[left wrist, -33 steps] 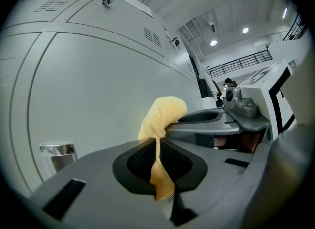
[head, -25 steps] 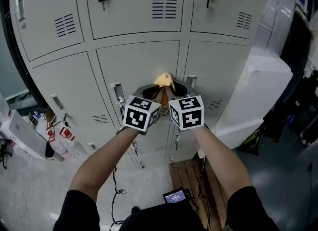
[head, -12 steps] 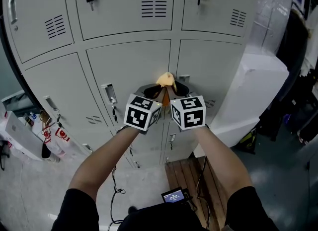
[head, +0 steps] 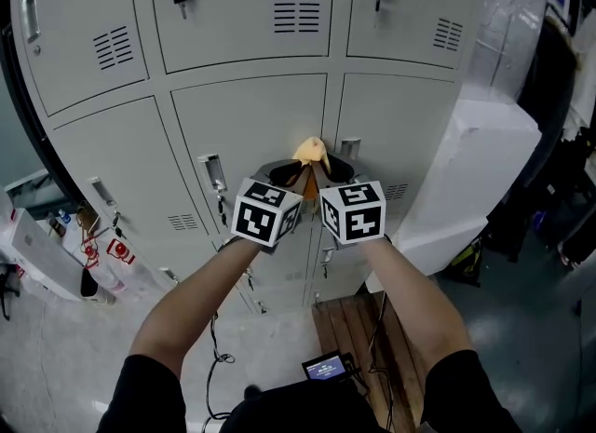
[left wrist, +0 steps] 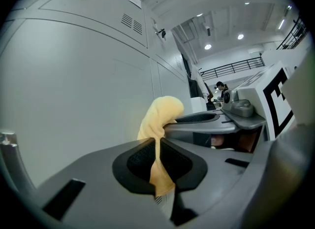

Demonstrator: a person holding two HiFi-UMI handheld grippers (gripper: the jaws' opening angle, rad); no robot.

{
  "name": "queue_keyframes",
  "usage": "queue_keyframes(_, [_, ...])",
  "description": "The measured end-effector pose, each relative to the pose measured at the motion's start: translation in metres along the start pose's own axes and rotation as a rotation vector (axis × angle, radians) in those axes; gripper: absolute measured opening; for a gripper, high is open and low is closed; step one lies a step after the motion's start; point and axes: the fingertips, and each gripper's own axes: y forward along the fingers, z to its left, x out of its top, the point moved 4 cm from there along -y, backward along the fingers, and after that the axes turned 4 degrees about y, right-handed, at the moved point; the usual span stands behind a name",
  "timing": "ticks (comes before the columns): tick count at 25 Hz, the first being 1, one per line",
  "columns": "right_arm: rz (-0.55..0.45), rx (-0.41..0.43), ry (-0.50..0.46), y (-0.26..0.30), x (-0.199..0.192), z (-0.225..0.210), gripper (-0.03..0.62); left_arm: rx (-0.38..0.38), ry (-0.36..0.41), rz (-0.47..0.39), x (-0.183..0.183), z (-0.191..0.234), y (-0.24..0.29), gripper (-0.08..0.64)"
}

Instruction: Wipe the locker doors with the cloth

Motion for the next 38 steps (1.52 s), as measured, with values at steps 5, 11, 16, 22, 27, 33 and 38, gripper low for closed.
queue_keyframes(5, [0.014, 0.043, 0.008, 0.005, -0.006, 0.029, 0.071, 0.017, 0.001, 0.016, -0.014, 0.011, -0.025, 0.04])
queue_keyframes(11, [0.03, 0.094, 0.003, 0.017, -0.014, 0.073, 0.071, 0.058, 0.005, 0.047, -0.035, 0.035, -0.06, 0.04])
queue_keyframes(16, [0.047, 0.137, -0.001, 0.029, -0.022, 0.107, 0.071, 0.1, -0.001, 0.069, -0.053, 0.054, -0.087, 0.04])
queue_keyframes(22, [0.068, 0.178, 0.004, 0.043, -0.033, 0.14, 0.071, 0.139, -0.016, 0.101, -0.075, 0.074, -0.115, 0.04])
queue_keyframes(27, [0.08, 0.196, -0.01, 0.053, -0.043, 0.159, 0.071, 0.155, -0.01, 0.12, -0.089, 0.087, -0.136, 0.04])
queue_keyframes(33, [0.085, 0.17, -0.014, 0.064, -0.052, 0.165, 0.071, 0.166, -0.008, 0.108, -0.095, 0.095, -0.15, 0.04])
queue_keyframes(38, [0.078, 0.147, -0.037, 0.07, -0.057, 0.168, 0.071, 0.176, 0.0, 0.093, -0.094, 0.1, -0.149, 0.04])
